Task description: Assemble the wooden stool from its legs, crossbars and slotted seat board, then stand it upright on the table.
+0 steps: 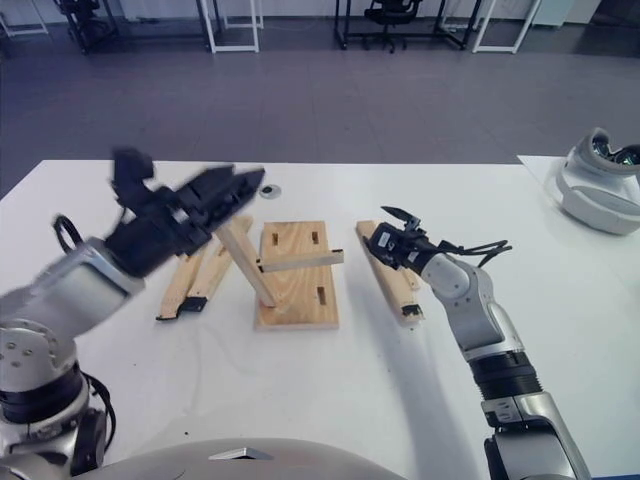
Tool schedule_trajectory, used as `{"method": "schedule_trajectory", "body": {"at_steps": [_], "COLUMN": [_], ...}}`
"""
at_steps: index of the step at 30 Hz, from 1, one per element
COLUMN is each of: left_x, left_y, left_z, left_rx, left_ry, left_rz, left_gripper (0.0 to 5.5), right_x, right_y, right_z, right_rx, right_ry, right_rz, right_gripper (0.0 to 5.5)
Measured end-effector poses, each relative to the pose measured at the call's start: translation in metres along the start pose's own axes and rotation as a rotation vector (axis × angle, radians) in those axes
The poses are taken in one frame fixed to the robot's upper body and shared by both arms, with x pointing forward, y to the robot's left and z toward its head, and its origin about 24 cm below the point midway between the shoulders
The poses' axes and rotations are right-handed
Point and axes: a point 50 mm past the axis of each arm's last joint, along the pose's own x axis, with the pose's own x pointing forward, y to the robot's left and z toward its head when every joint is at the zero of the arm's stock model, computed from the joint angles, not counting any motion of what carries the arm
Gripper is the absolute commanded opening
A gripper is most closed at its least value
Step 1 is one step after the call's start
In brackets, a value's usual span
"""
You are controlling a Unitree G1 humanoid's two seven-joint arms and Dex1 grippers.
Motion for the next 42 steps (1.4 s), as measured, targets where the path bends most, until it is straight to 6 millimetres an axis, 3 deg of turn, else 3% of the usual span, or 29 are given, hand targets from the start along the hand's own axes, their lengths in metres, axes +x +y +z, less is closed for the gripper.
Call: {"method": "schedule_trajectory", "body": {"at_steps": [2,3,5,6,8,10,16,18,24,32,40,42], "left_x": [0.003,0.003,-0.001,-0.006,-0.018,-0.033,-0.035,-0.035,-0.044,-0.05,-0.053,-0.056], "left_y": [-0.007,-0.001,0.027,0.051,0.09,0.114,0.132,0.133,0.148,0.153,0.153,0.156], "left_z": [0.042,0.053,0.065,0.062,0.034,-0.005,-0.105,-0.119,-0.135,-0.145,-0.153,-0.154], "left_rx": [0.078,0.095,0.18,0.279,0.405,0.359,0.122,0.095,0.177,0.187,0.277,0.323], "left_ry": [-0.178,-0.223,-0.26,-0.203,-0.005,0.167,0.519,0.576,0.716,0.792,0.887,0.909], "left_rz": [-0.039,-0.01,0.172,0.334,0.52,0.59,0.514,0.506,0.557,0.529,0.467,0.436], "left_gripper": [4.38,4.38,4.38,4.38,4.38,4.38,4.38,4.38,4.38,2.93,2.9,2.52], "right_x": [-0.003,-0.003,-0.004,-0.005,-0.004,-0.005,0.0,0.004,0.006,0.008,0.01,0.011], "right_y": [-0.005,-0.005,-0.005,-0.006,-0.005,-0.003,0.012,0.019,0.023,0.028,0.031,0.032], "right_z": [-0.003,-0.005,-0.008,-0.009,-0.012,-0.019,-0.03,-0.028,-0.029,-0.026,-0.024,-0.023], "right_rx": [0.006,0.011,0.028,0.036,0.049,0.068,0.138,0.154,0.173,0.185,0.19,0.189], "right_ry": [0.011,0.014,0.021,0.023,0.034,0.06,0.097,0.085,0.085,0.075,0.071,0.07], "right_rz": [-0.018,-0.02,-0.03,-0.038,-0.039,-0.04,-0.041,-0.028,-0.038,-0.038,-0.045,-0.041], "right_gripper": [3.6,3.6,3.6,3.6,3.6,3.6,3.6,3.6,3.6,3.6,3.6,3.6]}}
